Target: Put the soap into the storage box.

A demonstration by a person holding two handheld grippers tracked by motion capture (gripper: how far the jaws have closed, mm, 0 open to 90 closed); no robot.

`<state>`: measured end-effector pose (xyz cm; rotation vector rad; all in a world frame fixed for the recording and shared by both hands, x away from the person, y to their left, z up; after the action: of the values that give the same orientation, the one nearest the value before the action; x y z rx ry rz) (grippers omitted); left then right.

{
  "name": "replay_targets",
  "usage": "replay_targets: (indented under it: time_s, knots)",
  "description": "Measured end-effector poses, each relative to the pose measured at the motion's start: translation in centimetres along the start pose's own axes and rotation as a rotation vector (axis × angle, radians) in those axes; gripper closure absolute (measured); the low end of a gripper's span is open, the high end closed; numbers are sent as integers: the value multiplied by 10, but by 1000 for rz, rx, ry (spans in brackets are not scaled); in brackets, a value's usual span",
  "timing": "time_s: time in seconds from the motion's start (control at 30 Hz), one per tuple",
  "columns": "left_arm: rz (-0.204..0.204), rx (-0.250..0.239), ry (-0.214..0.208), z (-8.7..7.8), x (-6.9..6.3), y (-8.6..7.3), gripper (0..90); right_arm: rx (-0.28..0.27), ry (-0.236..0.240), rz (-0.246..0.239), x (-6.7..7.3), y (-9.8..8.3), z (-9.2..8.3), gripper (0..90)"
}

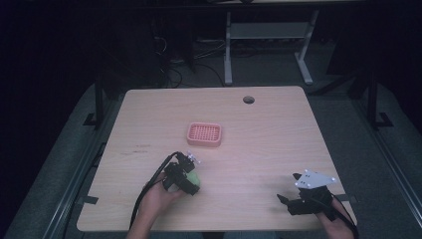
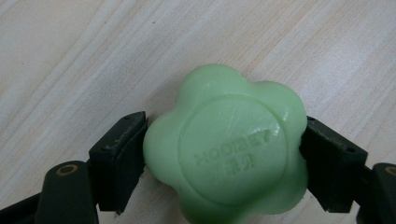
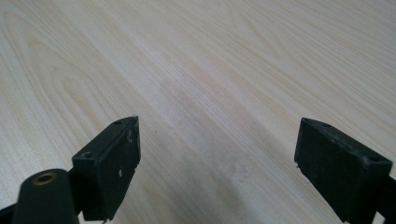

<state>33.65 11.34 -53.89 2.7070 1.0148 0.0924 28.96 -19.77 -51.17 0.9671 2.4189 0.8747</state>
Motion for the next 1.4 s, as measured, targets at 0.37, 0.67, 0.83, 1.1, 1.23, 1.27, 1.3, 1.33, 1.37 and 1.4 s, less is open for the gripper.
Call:
replay_targets:
  time_s: [0.37, 0.67, 0.83, 1.1, 1.23, 1.27, 1.3, 1.33, 1.37, 1.4]
  knots:
    - [15, 5, 23, -1, -2, 1, 262, -2, 0, -1, -1, 0, 0, 139]
    - [24, -11, 36, 0, -2, 2, 266, -2, 4, 9, -1, 0, 0, 138]
    - [25, -14, 35, -1, -2, 2, 267, -5, 4, 7, -1, 0, 0, 138]
    - [22, -39, 25, -8, -4, 5, 267, -4, 11, 8, -2, 0, 3, 138]
    - [19, -56, 23, -15, -3, 9, 268, -6, 13, 10, -2, 1, 3, 138]
    - [25, -63, 24, -17, -1, 10, 267, -5, 13, 8, -3, 1, 3, 138]
    - [19, -70, 22, -19, -1, 11, 267, -5, 12, 7, -3, 1, 3, 139]
    - [9, -81, 13, -23, 0, 13, 267, -7, 12, 10, -3, 1, 3, 139]
    - [9, -81, 13, -23, 0, 13, 267, -7, 12, 11, -3, 1, 3, 138]
    - [10, -86, 14, -24, 1, 14, 267, -7, 12, 11, -3, 1, 3, 138]
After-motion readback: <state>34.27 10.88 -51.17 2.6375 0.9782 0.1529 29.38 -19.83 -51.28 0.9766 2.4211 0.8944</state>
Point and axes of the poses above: each handheld gripper's, and its own axes: z roughly forward along the jaws, y roughly out of its top, x roughly to its left, the point moved 10 cm from there along z, roughly forward along the jaws, and after that the axes turned 4 degrees about x, right-handed, at the moved point
